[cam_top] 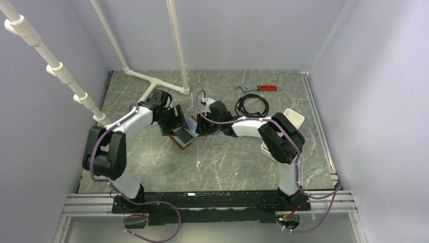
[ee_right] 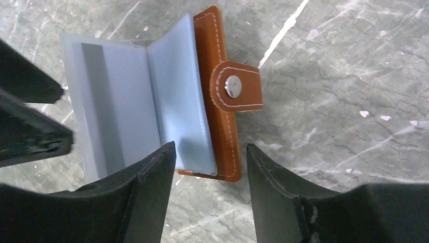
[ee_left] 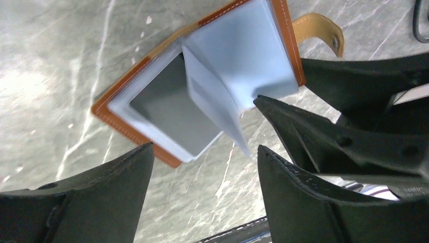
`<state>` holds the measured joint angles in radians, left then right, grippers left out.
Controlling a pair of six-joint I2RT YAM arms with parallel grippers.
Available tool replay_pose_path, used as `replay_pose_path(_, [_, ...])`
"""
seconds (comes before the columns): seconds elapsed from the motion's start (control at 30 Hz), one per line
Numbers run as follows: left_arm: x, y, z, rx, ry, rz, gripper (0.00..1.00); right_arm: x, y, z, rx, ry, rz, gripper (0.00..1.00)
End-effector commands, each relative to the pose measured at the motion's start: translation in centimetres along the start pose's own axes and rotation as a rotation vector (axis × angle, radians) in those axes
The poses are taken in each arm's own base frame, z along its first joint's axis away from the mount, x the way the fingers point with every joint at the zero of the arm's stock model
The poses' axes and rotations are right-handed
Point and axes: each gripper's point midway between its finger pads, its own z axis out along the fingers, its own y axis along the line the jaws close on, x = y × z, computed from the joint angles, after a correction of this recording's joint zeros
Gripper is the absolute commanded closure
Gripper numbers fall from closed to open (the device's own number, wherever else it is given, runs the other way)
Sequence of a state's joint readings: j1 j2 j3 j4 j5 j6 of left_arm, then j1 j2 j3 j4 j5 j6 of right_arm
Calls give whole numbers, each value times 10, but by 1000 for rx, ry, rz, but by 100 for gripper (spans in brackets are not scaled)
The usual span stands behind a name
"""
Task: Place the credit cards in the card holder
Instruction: Open the card holder at the center of the board.
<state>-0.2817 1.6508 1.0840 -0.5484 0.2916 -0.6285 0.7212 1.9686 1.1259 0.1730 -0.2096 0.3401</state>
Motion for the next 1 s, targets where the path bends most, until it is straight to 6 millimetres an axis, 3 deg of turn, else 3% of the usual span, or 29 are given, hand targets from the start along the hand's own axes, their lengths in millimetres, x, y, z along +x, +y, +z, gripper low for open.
replay_pose_path(0.0, [-5, 7, -42, -46, -116, 27, 19, -20, 24, 1, -43, -47, -47, 42])
replay_pose_path(0.1, [-4, 9, -54, -34, -152, 13, 16, -25, 24, -5, -29, -63, -50, 33])
replay_pose_path(0.2, [-6, 6, -49, -12, -131, 9, 14, -33, 16, -11, 20, -72, -43, 28])
replay_pose_path(0.43, [-10, 20, 3, -83, 2, -5, 16, -39, 16, -7, 24, -47, -51, 25])
replay_pose_path(0.57, [1, 39, 10, -160, 34, -36, 30, -34, 22, -7, -10, -34, -34, 26])
replay_pose_path(0.7, [14, 58, 3, -202, 18, -86, 35, -34, 25, -11, -22, -37, -35, 26])
replay_pose_path(0.97, [12, 82, 6, -227, 41, -129, 48, -37, 26, -17, -15, -12, -41, 26])
